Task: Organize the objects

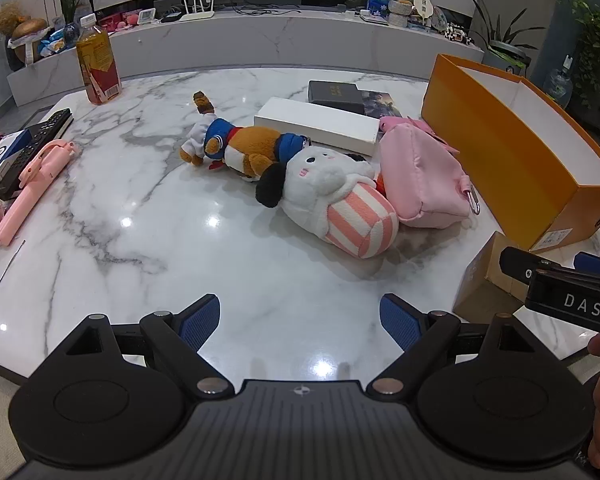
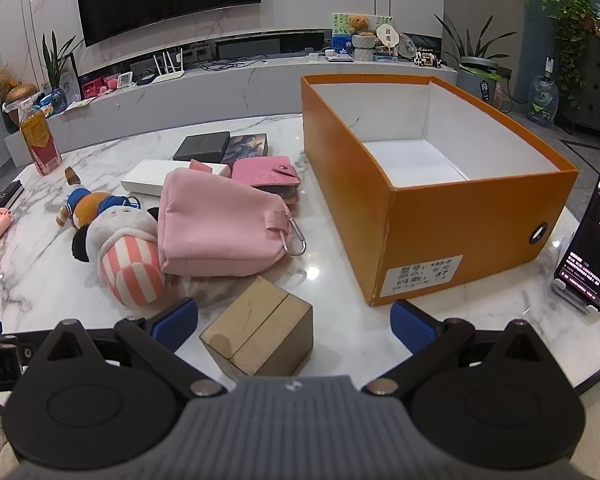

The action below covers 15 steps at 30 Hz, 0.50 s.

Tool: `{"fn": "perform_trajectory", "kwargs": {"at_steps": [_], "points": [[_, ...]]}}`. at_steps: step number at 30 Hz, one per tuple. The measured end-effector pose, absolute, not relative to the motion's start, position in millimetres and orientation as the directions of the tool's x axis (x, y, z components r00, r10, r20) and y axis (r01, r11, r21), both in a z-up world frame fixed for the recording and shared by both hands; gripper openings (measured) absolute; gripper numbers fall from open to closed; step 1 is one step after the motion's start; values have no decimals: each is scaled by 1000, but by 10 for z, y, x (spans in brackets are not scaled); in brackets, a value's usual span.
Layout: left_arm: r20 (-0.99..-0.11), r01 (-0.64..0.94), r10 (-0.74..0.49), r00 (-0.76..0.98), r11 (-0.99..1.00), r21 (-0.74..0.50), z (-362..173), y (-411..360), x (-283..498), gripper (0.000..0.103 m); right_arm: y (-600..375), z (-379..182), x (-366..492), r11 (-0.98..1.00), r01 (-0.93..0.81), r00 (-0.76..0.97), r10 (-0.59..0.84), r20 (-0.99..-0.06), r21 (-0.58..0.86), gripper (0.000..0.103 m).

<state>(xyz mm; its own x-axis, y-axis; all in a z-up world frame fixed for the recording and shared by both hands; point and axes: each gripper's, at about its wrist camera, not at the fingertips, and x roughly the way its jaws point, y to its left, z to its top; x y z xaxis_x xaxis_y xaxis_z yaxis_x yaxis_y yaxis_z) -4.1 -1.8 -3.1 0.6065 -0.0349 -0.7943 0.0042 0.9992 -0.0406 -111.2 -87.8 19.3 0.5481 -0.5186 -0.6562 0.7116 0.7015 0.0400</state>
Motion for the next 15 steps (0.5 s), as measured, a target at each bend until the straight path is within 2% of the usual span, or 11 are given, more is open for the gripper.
{"fn": "perform_trajectory", "kwargs": {"at_steps": [15], "points": [[-797,11,-40,603,999,-41,-23,-38,-21,103,-841,148,-1061,703,710,545,-516,-661,37,102]]}}
